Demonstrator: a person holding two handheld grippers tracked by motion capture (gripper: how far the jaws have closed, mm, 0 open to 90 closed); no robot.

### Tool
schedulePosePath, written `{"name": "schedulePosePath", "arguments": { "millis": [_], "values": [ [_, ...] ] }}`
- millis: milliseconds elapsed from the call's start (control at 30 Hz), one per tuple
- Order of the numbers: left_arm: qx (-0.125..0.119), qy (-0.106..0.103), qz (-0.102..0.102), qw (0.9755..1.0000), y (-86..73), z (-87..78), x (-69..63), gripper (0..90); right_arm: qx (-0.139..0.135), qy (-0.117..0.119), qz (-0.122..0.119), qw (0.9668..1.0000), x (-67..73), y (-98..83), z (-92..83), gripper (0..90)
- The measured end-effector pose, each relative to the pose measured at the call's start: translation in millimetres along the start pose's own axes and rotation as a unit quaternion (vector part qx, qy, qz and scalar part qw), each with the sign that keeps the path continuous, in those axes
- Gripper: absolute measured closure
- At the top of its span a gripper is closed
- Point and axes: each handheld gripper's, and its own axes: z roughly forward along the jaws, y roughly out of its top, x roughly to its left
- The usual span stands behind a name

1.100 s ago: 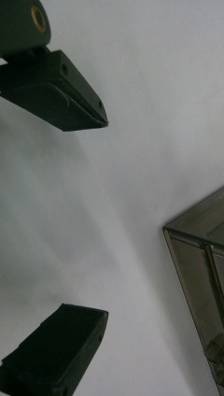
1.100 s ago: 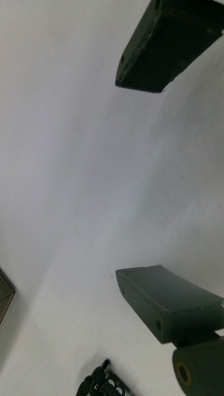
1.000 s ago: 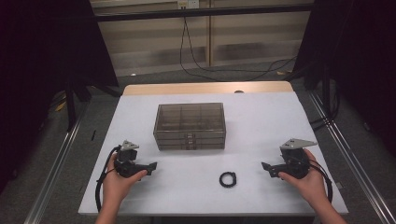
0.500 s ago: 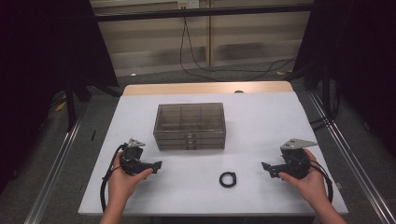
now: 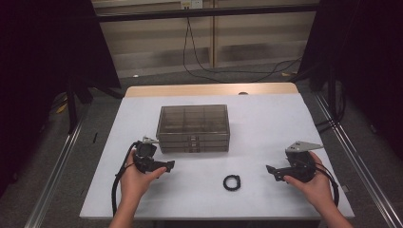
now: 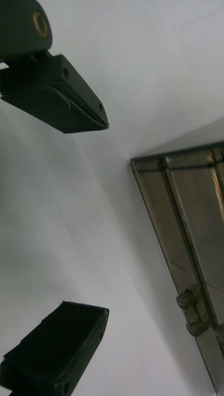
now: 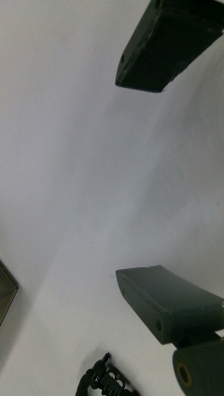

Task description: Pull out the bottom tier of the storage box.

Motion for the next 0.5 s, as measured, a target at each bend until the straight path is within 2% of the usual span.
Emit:
{"name": "schedulePosePath", "arguments": {
  "millis": [200, 300, 467, 500],
  "values": [
    [0.000, 0.002, -0.004, 1.0000, 8.2, 2.1, -7.6, 9.2, 0.002, 0.000, 0.002, 1.0000, -0.6, -0.2, 0.5, 6.7],
    [0.001, 0.001, -0.015, 0.9999, 11.1, 4.5, -12.0, 10.0, 0.001, -0.001, -0.001, 1.0000, -0.3, 0.0, 0.3, 6.8],
    [0.011, 0.010, -0.019, 0.9997, 14.9, 8.0, -16.5, 10.3, 0.000, -0.001, 0.001, 1.0000, 0.1, 0.0, 0.2, 6.9],
    [0.019, 0.013, -0.012, 0.9996, 16.2, 8.1, -16.7, 10.3, 0.001, -0.002, 0.000, 1.0000, -0.2, -0.1, 0.1, 6.9]
  ]
}}
